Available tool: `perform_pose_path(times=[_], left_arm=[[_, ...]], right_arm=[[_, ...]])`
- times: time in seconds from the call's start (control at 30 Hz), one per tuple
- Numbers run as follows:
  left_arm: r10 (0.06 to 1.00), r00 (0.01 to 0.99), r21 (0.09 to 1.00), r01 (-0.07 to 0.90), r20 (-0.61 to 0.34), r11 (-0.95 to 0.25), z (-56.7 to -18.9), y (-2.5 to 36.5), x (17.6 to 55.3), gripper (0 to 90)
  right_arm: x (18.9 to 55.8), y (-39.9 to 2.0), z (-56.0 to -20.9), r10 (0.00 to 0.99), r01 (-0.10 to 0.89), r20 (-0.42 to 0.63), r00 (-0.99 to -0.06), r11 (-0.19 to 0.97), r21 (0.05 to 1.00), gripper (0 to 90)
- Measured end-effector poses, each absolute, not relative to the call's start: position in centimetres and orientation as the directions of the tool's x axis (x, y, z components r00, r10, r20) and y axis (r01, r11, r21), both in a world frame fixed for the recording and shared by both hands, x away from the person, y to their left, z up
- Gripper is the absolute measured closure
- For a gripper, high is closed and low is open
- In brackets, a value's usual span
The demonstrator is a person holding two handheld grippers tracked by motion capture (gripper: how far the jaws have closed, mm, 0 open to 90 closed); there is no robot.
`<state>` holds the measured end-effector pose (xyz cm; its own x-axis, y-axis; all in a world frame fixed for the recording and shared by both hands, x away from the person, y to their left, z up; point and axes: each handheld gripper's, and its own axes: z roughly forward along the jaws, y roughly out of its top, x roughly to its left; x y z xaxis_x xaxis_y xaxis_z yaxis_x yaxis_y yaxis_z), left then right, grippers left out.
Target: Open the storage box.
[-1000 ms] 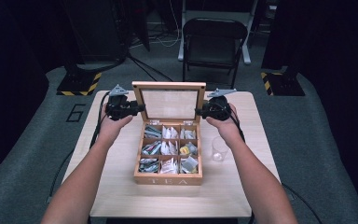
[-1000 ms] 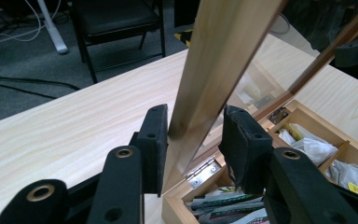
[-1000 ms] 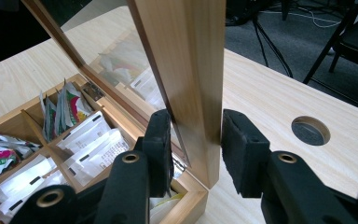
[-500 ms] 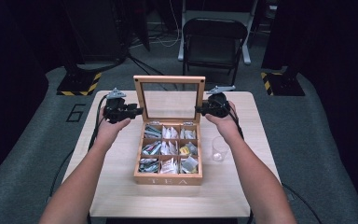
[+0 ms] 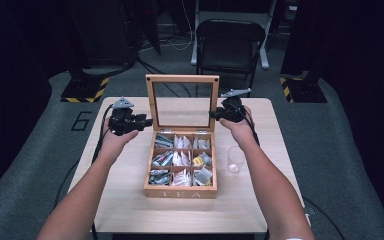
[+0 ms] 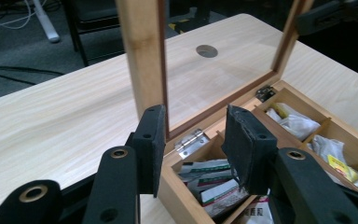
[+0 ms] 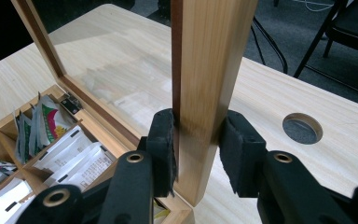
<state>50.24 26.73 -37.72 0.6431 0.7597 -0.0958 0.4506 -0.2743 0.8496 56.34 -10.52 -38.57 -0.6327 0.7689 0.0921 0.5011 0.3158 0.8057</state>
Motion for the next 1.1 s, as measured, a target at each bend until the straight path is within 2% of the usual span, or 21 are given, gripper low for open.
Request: perform_pose_path(times=[1.1], left_arm=[[0.747, 0.657, 0.843, 0.456, -0.102, -0.286, -38.6, 27.3, 49.4, 58.9]], right_arm=[[57.5, -10.2, -38.8, 0.790, 0.535, 0.099, -0.604, 0.311, 0.785, 64.3]])
